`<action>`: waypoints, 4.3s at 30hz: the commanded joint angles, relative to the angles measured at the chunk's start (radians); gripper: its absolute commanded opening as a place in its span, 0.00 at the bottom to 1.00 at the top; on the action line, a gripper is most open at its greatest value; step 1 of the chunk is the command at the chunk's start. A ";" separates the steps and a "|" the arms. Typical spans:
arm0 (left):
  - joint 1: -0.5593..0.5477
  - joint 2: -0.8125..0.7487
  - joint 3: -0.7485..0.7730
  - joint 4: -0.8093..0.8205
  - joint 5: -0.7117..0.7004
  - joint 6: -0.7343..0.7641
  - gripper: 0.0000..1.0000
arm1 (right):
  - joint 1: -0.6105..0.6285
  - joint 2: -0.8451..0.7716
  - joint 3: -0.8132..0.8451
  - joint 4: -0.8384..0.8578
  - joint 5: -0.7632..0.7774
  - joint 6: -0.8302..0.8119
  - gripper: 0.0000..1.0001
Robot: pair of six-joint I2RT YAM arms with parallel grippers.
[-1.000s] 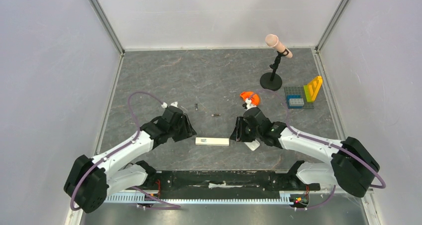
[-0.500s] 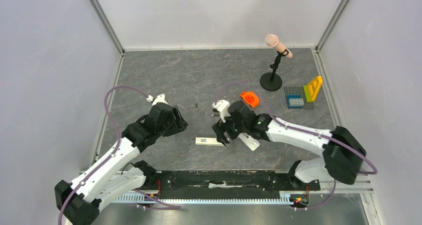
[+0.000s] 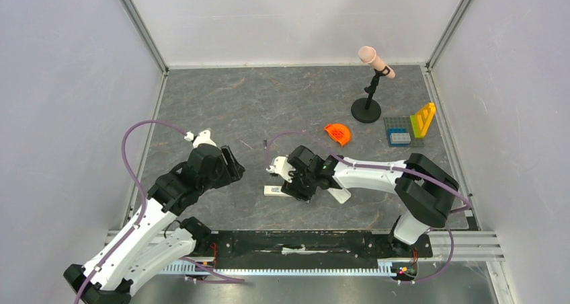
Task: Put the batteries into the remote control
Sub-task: Turn over the remote control at the center of the board.
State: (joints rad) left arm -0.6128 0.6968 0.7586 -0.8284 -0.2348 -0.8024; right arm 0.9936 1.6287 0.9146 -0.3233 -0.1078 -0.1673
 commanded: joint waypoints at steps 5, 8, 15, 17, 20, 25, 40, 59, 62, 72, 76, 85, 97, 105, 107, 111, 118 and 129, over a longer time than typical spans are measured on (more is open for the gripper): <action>0.004 -0.031 0.041 -0.020 -0.018 0.005 0.67 | 0.008 0.033 0.051 -0.010 0.019 -0.013 0.32; 0.005 -0.074 0.040 -0.011 -0.016 0.005 0.67 | 0.009 -0.018 -0.003 0.050 -0.003 0.024 0.28; 0.005 -0.161 0.024 0.005 0.011 0.002 0.69 | 0.003 -0.102 -0.039 0.144 -0.048 0.205 0.23; 0.005 -0.185 0.008 0.032 0.047 0.013 0.69 | -0.010 -0.134 -0.039 0.178 -0.100 0.277 0.23; 0.005 -0.229 -0.012 0.085 0.099 0.034 0.69 | -0.044 -0.190 -0.050 0.268 -0.206 0.409 0.24; 0.004 -0.346 -0.038 0.228 0.194 0.070 0.70 | -0.102 -0.272 -0.073 0.443 -0.356 0.677 0.25; 0.004 -0.366 -0.155 0.706 0.446 0.004 0.73 | -0.106 -0.395 -0.121 0.848 -0.677 1.124 0.30; 0.003 -0.308 -0.224 0.834 0.436 -0.077 0.02 | -0.101 -0.374 -0.155 0.833 -0.659 1.161 0.52; 0.005 -0.307 -0.179 0.680 0.356 -0.025 0.02 | -0.101 -0.406 -0.150 0.745 -0.590 1.091 0.75; 0.014 0.061 0.076 0.024 -0.195 0.027 0.02 | -0.128 -0.476 -0.121 0.118 0.117 0.754 0.94; 0.092 0.273 0.079 0.049 -0.107 0.075 0.02 | -0.142 -0.455 -0.135 -0.022 0.387 0.666 0.93; 0.389 0.534 0.019 0.185 0.131 0.196 0.02 | -0.189 -0.339 -0.180 -0.099 0.481 0.471 0.93; 0.485 0.795 0.168 0.178 0.194 0.282 0.16 | -0.250 -0.120 -0.164 -0.075 0.325 0.406 0.87; 0.487 0.854 0.184 0.168 0.135 0.293 0.38 | -0.285 -0.100 -0.180 -0.056 0.283 0.412 0.79; 0.487 0.859 0.187 0.166 0.122 0.294 0.43 | -0.285 -0.106 -0.181 -0.053 0.278 0.412 0.79; 0.487 0.850 0.185 0.160 0.094 0.292 0.54 | -0.285 -0.138 -0.181 -0.048 0.267 0.413 0.86; 0.487 0.784 0.192 0.128 0.060 0.291 0.64 | -0.285 -0.156 -0.193 -0.037 0.230 0.410 0.86; 0.483 0.451 0.164 0.105 0.323 0.352 0.64 | -0.247 -0.147 -0.224 -0.030 0.250 0.442 0.63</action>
State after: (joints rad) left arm -0.1303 1.2873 0.9134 -0.7288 -0.0658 -0.5175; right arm 0.7265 1.4750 0.7269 -0.3164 0.1177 0.2691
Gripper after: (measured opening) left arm 0.640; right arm 0.678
